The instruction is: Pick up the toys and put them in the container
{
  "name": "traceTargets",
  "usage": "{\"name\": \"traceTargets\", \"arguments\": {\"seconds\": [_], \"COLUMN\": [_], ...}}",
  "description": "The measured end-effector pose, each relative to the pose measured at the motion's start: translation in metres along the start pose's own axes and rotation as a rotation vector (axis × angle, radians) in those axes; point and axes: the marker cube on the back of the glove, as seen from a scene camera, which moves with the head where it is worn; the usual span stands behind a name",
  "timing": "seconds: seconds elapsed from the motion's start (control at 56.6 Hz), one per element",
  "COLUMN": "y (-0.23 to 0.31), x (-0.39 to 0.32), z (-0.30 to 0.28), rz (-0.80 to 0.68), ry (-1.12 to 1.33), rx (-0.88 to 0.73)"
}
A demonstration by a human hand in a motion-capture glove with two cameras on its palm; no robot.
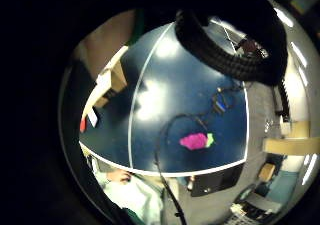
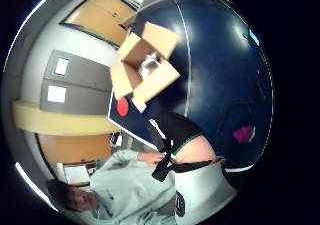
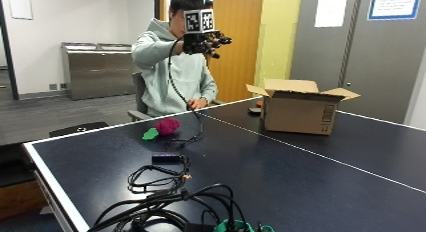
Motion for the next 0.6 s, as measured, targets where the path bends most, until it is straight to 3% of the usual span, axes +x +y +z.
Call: {"name": "traceTargets", "arguments": {"seconds": [0.318, 0.601], "y": [0.063, 0.099], "x": [0.138, 0.187], "z": [0.086, 0.182], "rz": [0.207, 0.279], "ry": [0.016, 0.093], "rx": [-0.323, -0.476]}}
